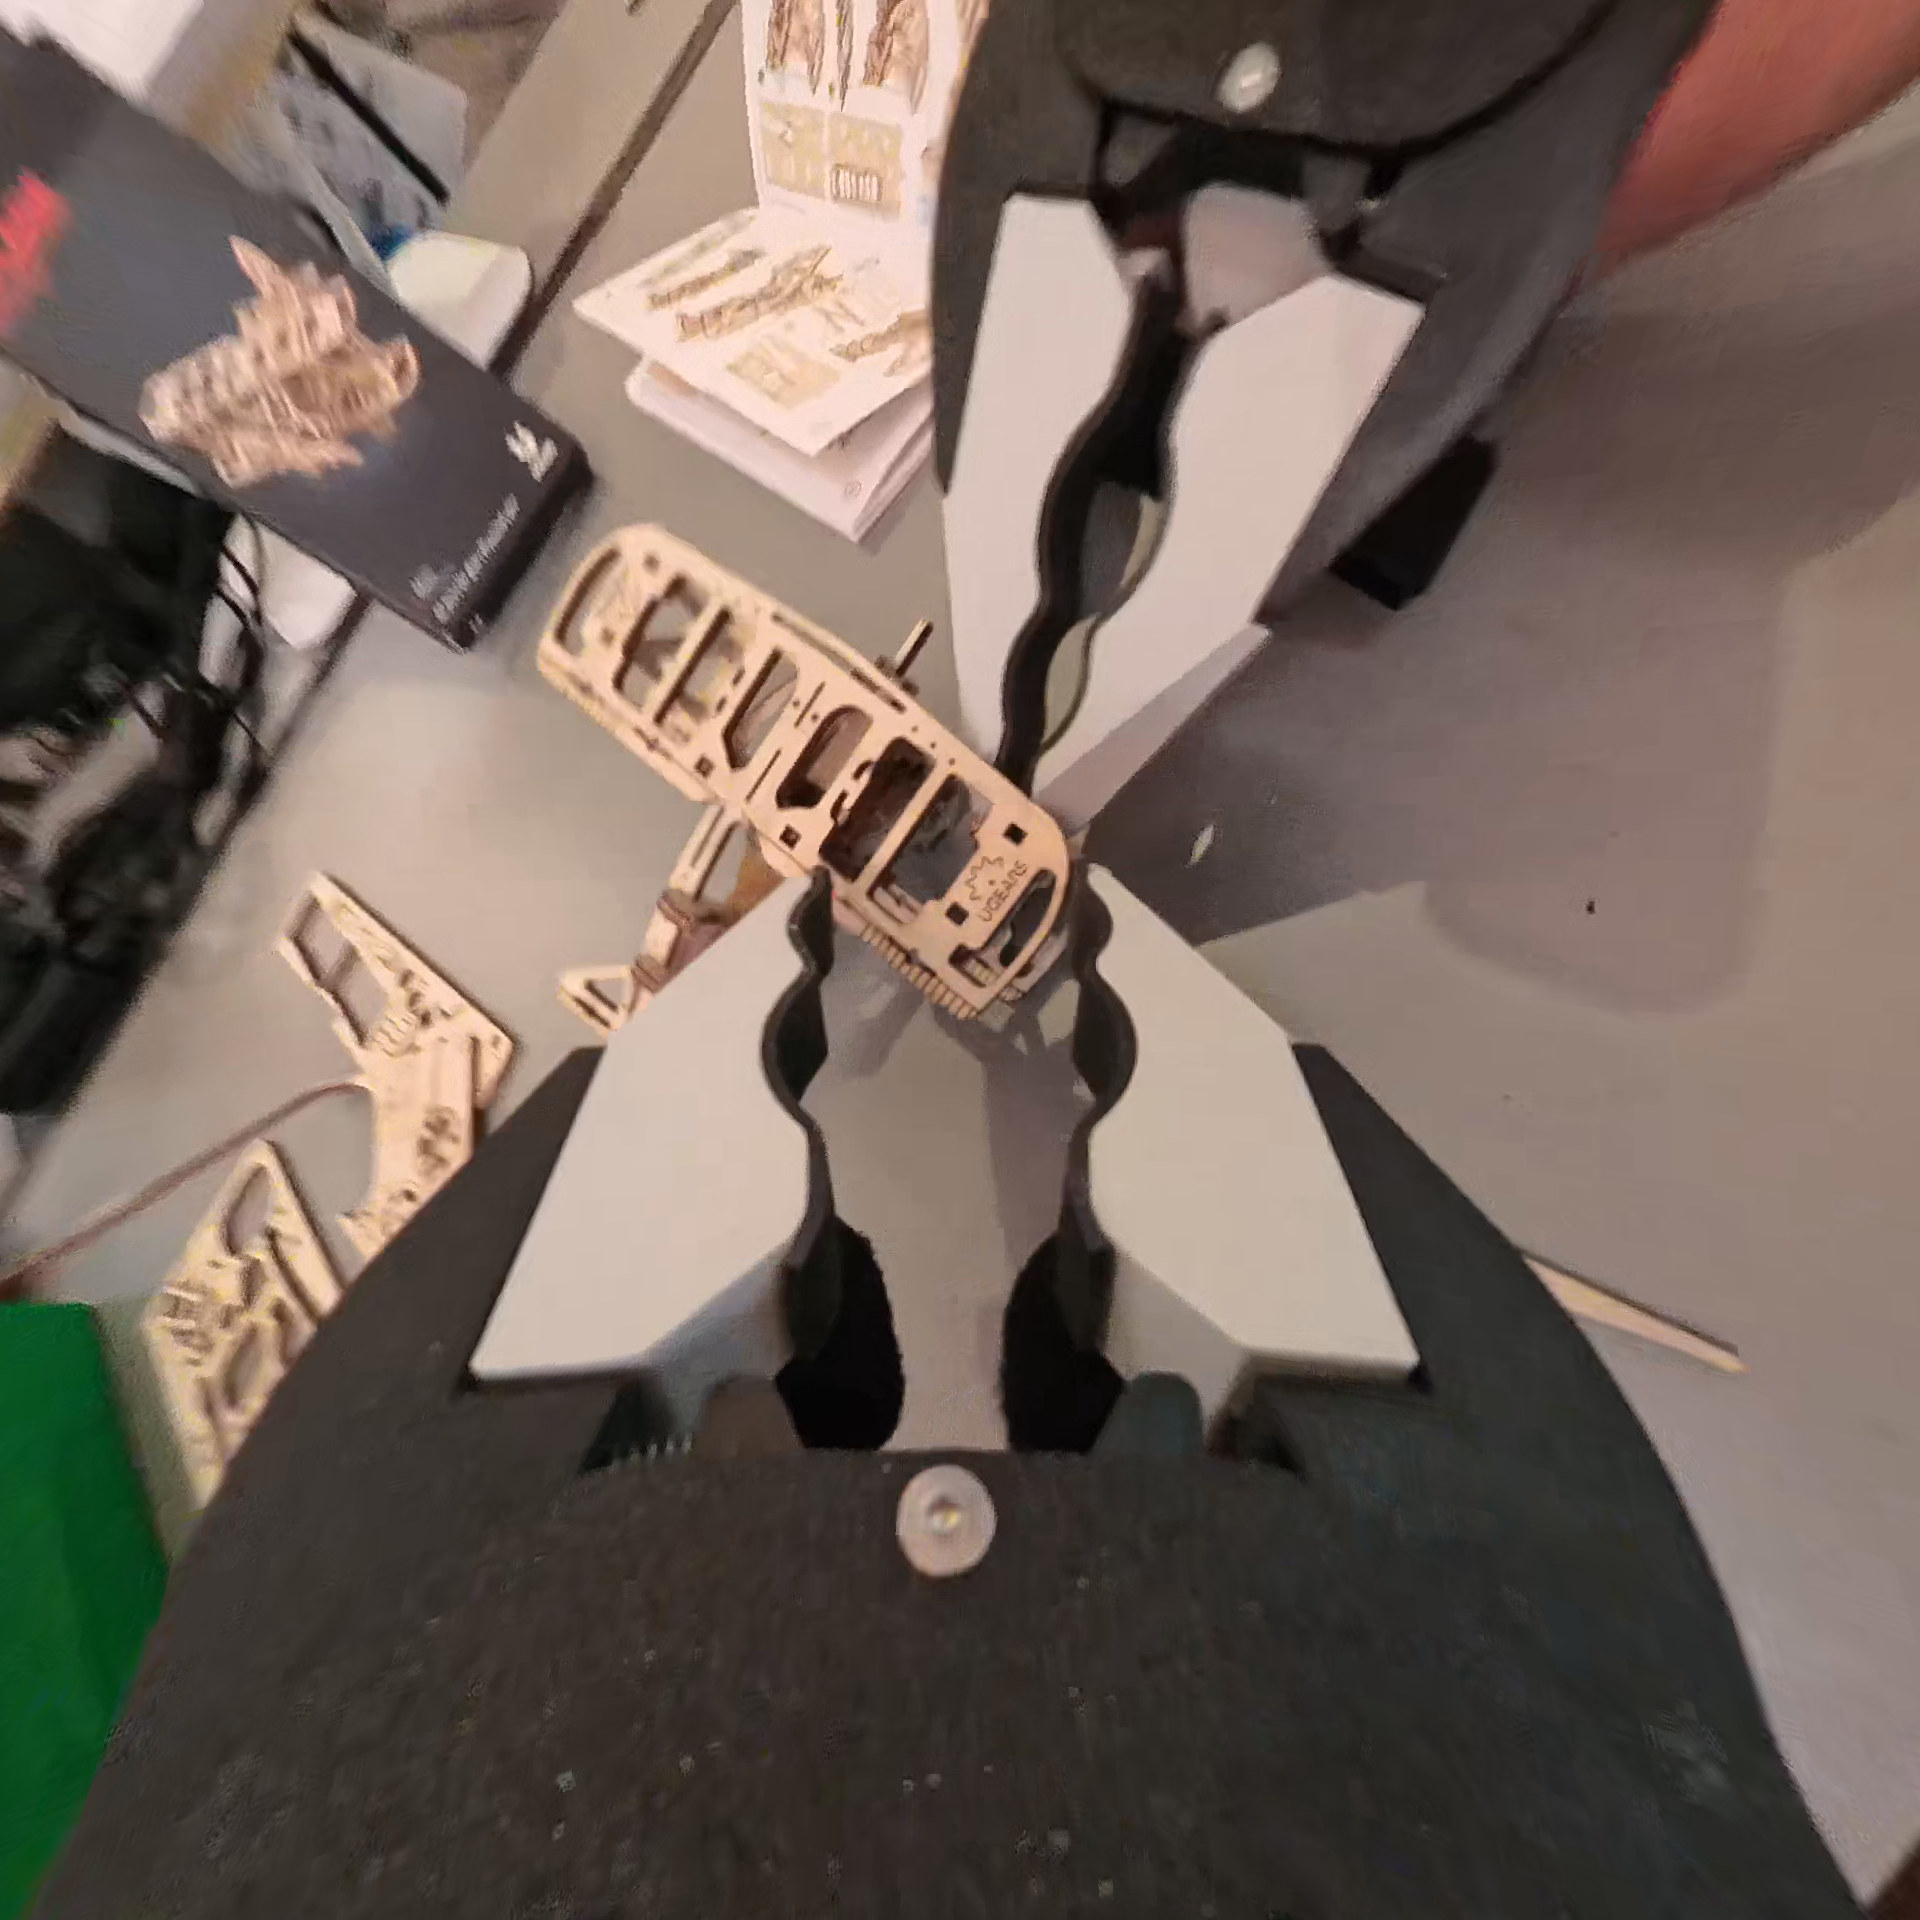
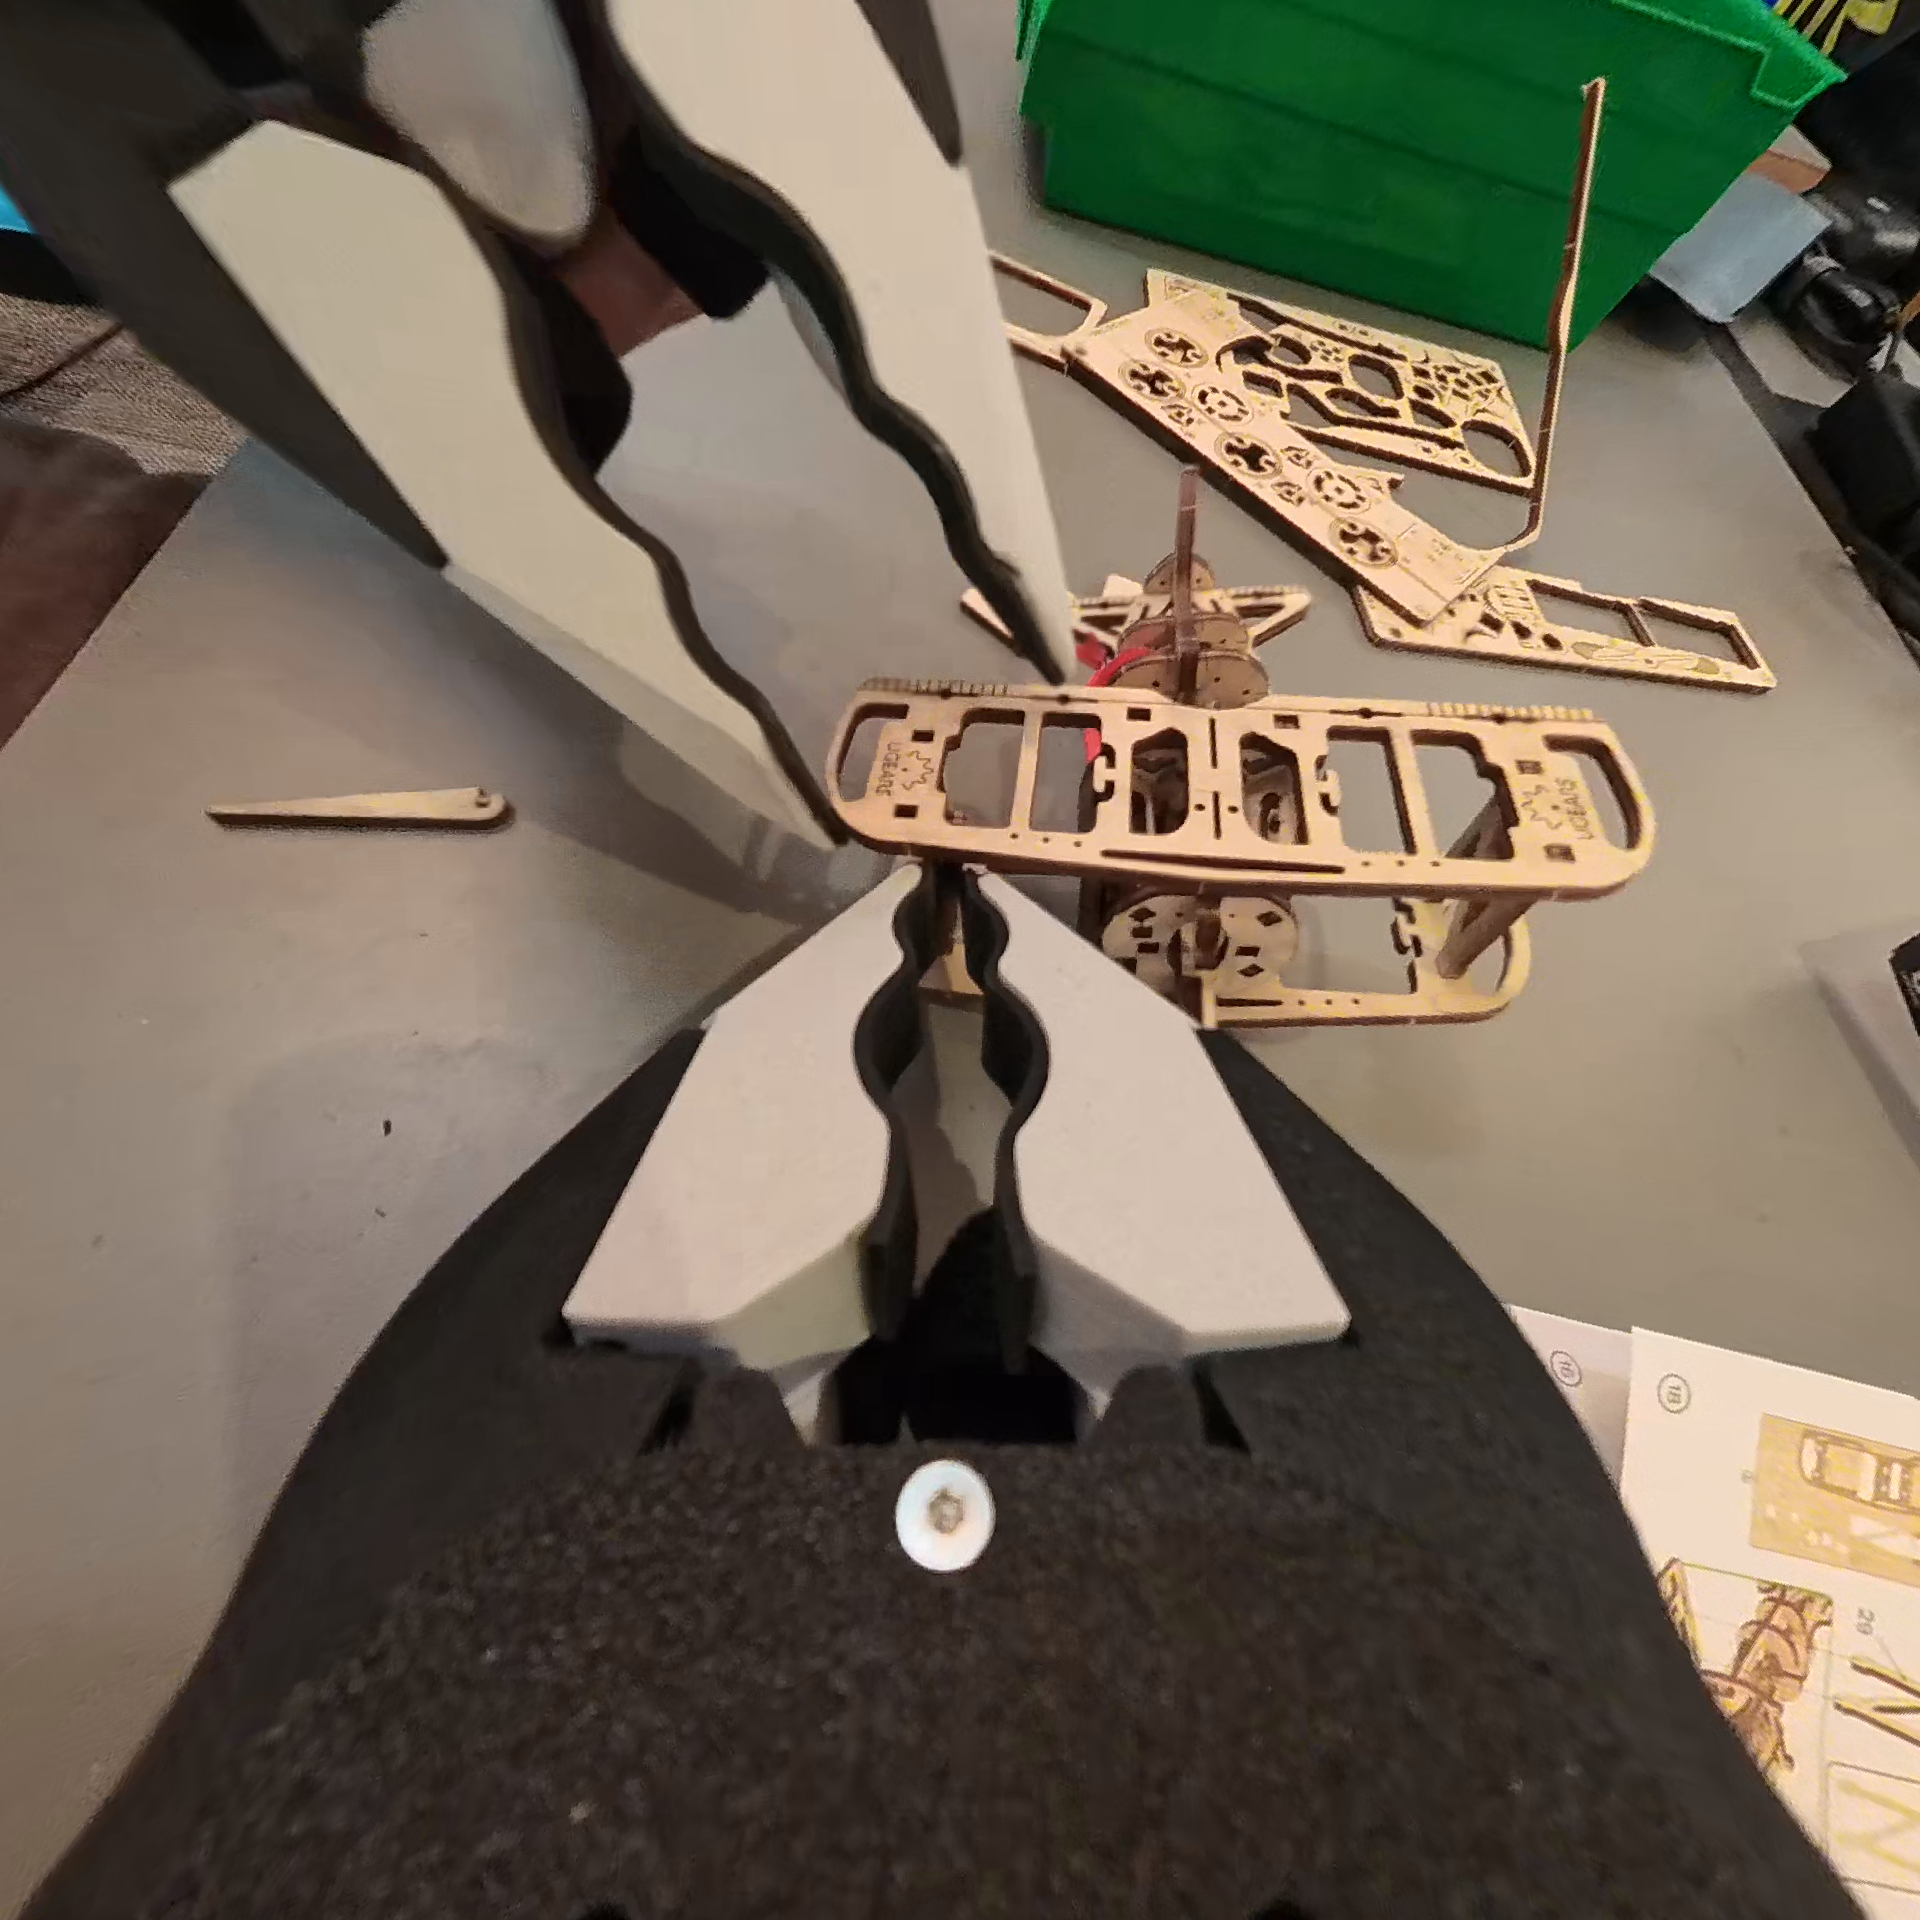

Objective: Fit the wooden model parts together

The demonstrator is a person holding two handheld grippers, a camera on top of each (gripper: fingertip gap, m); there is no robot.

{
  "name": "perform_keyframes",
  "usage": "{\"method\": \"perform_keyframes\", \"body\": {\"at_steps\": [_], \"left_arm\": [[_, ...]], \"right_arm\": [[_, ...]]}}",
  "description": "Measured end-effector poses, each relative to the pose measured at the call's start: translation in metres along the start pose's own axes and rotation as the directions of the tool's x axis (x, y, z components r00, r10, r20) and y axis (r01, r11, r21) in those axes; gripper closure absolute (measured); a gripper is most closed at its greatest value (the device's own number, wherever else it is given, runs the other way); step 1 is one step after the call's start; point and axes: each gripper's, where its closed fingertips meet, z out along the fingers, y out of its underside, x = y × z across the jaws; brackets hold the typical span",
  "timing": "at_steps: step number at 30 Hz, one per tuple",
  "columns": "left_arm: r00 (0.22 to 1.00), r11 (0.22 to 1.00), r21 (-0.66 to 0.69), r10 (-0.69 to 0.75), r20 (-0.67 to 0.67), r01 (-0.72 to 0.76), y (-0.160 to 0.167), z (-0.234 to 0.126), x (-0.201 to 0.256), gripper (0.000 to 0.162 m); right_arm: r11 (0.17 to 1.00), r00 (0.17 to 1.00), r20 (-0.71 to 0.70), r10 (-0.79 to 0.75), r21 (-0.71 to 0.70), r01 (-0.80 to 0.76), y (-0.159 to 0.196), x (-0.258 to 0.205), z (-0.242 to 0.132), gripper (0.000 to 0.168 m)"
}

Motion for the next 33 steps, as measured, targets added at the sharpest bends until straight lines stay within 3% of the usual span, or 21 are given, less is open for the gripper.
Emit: {"method": "perform_keyframes", "body": {"at_steps": [3, 7, 10, 12, 19, 33], "left_arm": [[0.988, 0.988, 0.042, 0.145, 0.048, -0.147, -0.01, -0.006, 0.003, 0.128], [0.977, 0.978, -0.01, 0.208, 0.034, -0.208, -0.004, 0.003, 0.007, 0.133], [0.979, 0.98, -0.017, 0.201, 0.025, -0.2, -0.004, 0.007, 0.005, 0.134], [0.984, 0.984, -0.019, 0.179, -0.005, -0.179, -0.003, 0.007, 0.008, 0.146], [0.994, 0.995, 0.007, 0.098, -0.038, -0.098, -0.004, 0.005, 0.006, 0.146], [0.989, 0.989, -0.012, 0.145, -0.027, -0.145, -0.003, 0.008, 0.007, 0.146]], "right_arm": [[1.0, 1.0, 0.008, 0.009, -0.001, -0.009, 0.0, 0.0, 0.0, 0.167], [1.0, 1.0, 0.007, 0.007, -0.002, -0.007, 0.0, 0.0, 0.0, 0.167], [1.0, 1.0, -0.005, 0.009, -0.003, -0.009, 0.001, 0.002, 0.0, 0.167], [1.0, 1.0, -0.02, -0.003, -0.004, 0.003, 0.001, 0.004, -0.001, 0.167], [0.998, 0.998, -0.006, -0.06, -0.022, 0.06, 0.0, -0.001, 0.001, 0.167], [1.0, 1.0, -0.004, -0.031, 0.002, 0.031, 0.001, 0.002, -0.001, 0.167]]}}
